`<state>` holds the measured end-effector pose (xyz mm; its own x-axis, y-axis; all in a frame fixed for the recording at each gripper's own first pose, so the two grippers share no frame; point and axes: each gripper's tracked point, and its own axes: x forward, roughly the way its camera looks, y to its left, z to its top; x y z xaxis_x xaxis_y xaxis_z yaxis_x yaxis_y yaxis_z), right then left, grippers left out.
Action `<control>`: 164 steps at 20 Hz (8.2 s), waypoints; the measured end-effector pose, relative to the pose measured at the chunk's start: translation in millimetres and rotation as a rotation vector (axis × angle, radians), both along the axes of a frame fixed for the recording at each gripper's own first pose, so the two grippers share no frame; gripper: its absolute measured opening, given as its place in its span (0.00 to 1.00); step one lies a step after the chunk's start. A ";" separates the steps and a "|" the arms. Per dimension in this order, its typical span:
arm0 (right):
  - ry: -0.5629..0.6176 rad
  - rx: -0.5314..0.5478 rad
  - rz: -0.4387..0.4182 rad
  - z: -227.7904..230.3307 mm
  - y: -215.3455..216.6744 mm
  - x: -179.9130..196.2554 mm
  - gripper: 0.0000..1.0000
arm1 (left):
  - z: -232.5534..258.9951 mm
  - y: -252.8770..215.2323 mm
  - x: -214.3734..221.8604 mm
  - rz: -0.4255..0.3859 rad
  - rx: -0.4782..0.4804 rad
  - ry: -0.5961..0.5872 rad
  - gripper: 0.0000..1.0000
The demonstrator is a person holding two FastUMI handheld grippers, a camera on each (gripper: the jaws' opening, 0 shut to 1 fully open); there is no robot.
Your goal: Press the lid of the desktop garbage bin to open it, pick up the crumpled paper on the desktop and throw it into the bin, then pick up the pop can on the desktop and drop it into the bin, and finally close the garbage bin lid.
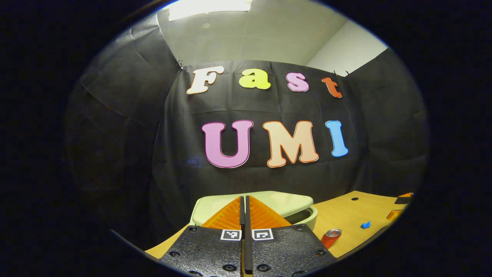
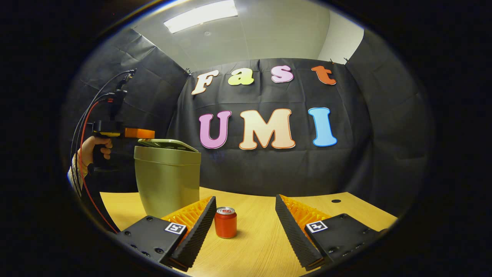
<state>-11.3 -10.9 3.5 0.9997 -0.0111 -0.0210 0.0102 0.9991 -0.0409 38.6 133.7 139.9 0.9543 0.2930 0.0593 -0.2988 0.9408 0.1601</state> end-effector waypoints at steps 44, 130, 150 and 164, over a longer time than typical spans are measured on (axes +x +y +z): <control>0.374 -0.069 -0.101 -71.3 -93.8 24.8 1.00 | -174.4 -149.3 -30.5 -0.460 -0.168 0.173 0.92; 0.478 -0.032 0.429 58.8 214.6 236.6 0.98 | -181.2 -171.8 -42.2 -0.557 -0.221 0.239 0.94; 0.334 0.009 0.082 5.0 -27.5 84.2 0.98 | -213.7 -194.0 -1.7 -0.562 -0.155 0.386 0.94; 0.344 0.019 0.014 -54.8 -58.8 36.3 0.98 | -283.9 -196.7 55.3 -0.523 -0.140 0.589 0.93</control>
